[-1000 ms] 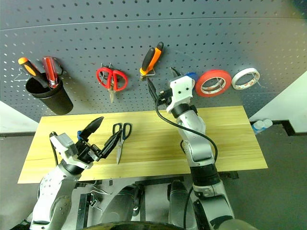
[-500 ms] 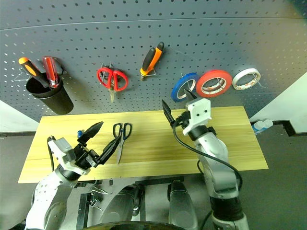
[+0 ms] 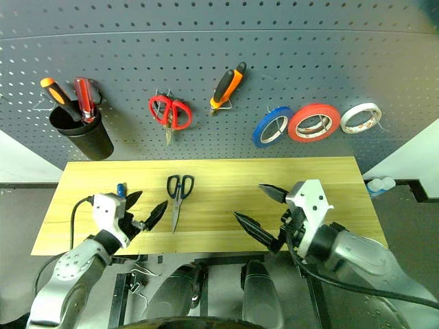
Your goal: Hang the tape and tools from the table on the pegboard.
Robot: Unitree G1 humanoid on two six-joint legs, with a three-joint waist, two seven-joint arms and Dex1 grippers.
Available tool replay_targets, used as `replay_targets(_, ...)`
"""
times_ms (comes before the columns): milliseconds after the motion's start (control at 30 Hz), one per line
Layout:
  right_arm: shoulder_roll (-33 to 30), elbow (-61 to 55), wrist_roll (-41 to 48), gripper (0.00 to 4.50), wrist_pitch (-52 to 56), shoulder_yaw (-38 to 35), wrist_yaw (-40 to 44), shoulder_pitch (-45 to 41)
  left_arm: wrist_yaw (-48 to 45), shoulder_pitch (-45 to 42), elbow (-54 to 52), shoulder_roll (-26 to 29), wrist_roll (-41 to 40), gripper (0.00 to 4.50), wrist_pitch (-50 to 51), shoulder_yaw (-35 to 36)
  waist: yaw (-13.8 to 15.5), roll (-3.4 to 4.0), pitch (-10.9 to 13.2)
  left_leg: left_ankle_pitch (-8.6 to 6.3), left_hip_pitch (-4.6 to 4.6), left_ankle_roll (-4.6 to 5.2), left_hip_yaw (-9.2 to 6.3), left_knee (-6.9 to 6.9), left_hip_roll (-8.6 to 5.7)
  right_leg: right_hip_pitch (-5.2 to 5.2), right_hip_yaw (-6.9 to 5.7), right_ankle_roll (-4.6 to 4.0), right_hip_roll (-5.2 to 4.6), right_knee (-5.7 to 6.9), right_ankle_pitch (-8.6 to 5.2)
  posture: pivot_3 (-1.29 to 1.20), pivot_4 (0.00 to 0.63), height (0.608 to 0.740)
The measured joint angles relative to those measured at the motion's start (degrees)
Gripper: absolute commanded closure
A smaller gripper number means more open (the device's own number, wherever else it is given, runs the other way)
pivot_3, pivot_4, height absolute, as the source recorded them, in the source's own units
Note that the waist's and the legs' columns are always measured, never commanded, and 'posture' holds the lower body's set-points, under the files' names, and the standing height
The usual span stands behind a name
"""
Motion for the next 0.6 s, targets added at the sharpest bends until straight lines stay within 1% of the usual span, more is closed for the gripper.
replay_targets(67, -1.3, 0.0, 0.5, 0.05, 0.2, -1.6, 0.2, 0.3, 3.1, -3.1, 1.3, -2.0, 1.5, 0.0, 3.0, -0.8, -0.1, 0.0, 0.0, -0.02, 0.0, 0.03, 0.01, -0.02, 0.0, 0.0, 0.0, 0.0, -0.01, -0.04, 0.0, 0.0, 0.226, 0.72)
replay_targets(200, -2.1, 0.0, 1.3, 0.05, 0.2, -1.9, -0.4, 0.1, 8.7, -7.8, 3.8, -6.0, 4.5, 0.0, 7.5, -2.6, 0.0, 0.0, 0.0, -0.06, -0.02, 0.08, 0.02, -0.03, 0.0, -0.02, -0.01, 0.01, -0.03, -0.06, 0.0, 0.0, 0.215, 0.72)
replay_targets(333, -2.1, 0.0, 0.5, 0.05, 0.1, 0.3, -1.3, -0.5, 17.1, -12.2, 11.6, -10.1, 9.6, 0.0, 11.6, -2.5, 0.1, 0.02, 0.0, -0.07, -0.02, 0.08, 0.03, -0.04, -0.02, -0.02, -0.01, 0.02, -0.05, -0.06, 0.01, 0.0, 0.206, 0.72)
replay_targets(433, -2.0, 0.1, -0.4, 0.05, 0.0, 2.5, -2.1, -1.6, 20.4, -13.2, 15.7, -12.9, 11.7, 0.0, 12.9, -2.8, 0.1, 0.01, 0.0, -0.07, -0.05, 0.08, 0.03, -0.04, -0.04, -0.05, -0.02, 0.05, -0.07, -0.06, 0.02, -0.01, 0.199, 0.72)
replay_targets(600, -1.8, 0.1, -0.8, 0.05, -0.3, 4.2, -3.2, -2.5, 23.5, -14.6, 16.5, -16.5, 14.5, 0.0, 16.8, -4.4, 0.1, 0.06, -0.1, -0.06, -0.07, 0.07, 0.02, -0.04, -0.05, -0.07, -0.03, 0.06, -0.08, -0.06, 0.03, -0.02, 0.184, 0.72)
